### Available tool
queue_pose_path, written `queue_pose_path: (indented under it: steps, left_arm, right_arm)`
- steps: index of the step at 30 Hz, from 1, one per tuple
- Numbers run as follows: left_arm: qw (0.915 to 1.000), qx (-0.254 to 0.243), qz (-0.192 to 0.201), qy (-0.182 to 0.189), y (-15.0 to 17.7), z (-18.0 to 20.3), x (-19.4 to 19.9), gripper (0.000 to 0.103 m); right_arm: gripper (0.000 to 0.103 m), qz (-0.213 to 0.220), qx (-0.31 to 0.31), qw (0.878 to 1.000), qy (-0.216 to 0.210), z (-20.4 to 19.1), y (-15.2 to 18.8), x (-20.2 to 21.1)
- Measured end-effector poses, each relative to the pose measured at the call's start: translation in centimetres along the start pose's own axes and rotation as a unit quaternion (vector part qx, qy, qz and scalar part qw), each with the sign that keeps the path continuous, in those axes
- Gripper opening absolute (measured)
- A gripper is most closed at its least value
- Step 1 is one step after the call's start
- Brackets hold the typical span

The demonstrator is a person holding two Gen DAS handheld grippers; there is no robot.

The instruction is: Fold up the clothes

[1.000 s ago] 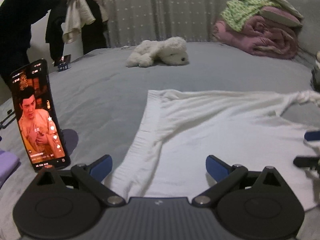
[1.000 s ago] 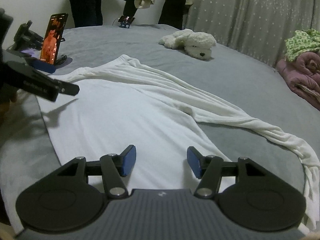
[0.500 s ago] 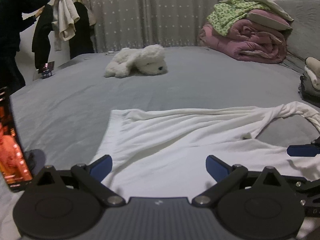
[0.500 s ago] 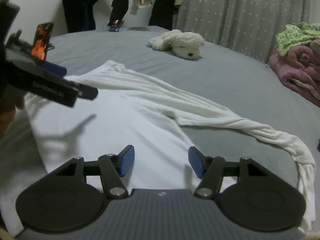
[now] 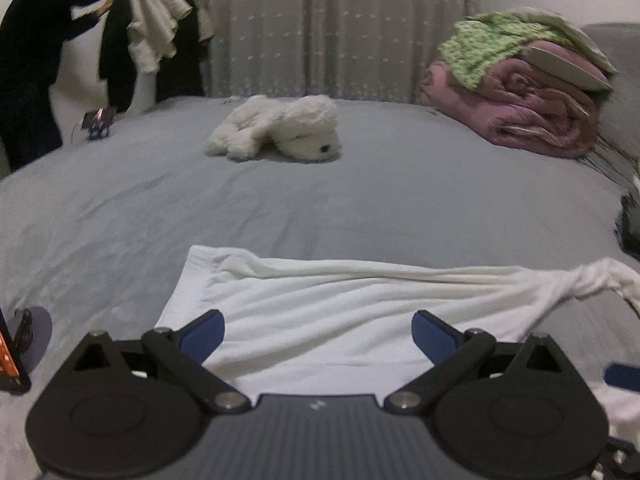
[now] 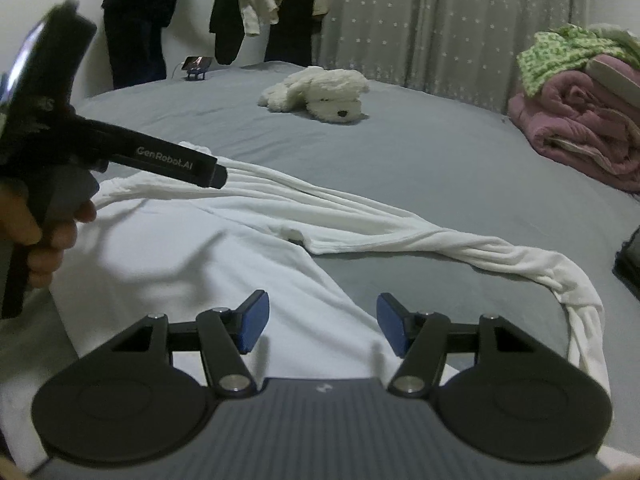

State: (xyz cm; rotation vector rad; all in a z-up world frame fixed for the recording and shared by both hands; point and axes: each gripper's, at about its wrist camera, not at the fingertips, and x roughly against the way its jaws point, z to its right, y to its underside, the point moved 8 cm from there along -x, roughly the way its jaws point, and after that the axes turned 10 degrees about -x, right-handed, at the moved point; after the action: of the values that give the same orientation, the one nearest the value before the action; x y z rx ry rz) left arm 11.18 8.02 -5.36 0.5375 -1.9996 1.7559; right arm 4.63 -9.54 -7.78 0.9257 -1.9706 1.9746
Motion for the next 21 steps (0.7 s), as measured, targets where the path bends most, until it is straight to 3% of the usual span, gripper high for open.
queue_pose_path:
  steps: [4,10,16,21]
  left_arm:
    - [0.9991,0.035,0.019,-0.013,-0.4,-1.7,0.1,0.1]
    - [0.9969,0.075,-0.007,-0.022,-0.1,-3.5,-0.7,0.1]
    - [0.9924,0.107,-0.042,-0.041,0.3,-5.8,-1.9,0.092]
    - [0.9869,0.151,-0.045,-0.033,-0.4,-8.2,-2.3,0.084]
  right_arm:
    - [0.063,0.007,-0.037,0.999,0.002,0.9,-1.2,-0.1]
    - [0.062,0.009,-0.102,0.995,-0.008,1.5,-4.4,-2.2]
    - [0.032,-0.009,-0.076,0.996,-0.034,-1.4,-7.0,-6.7]
    - [0.031,-0.023,-0.04,0.999,-0.018,-2.7,-7.8,-10.5]
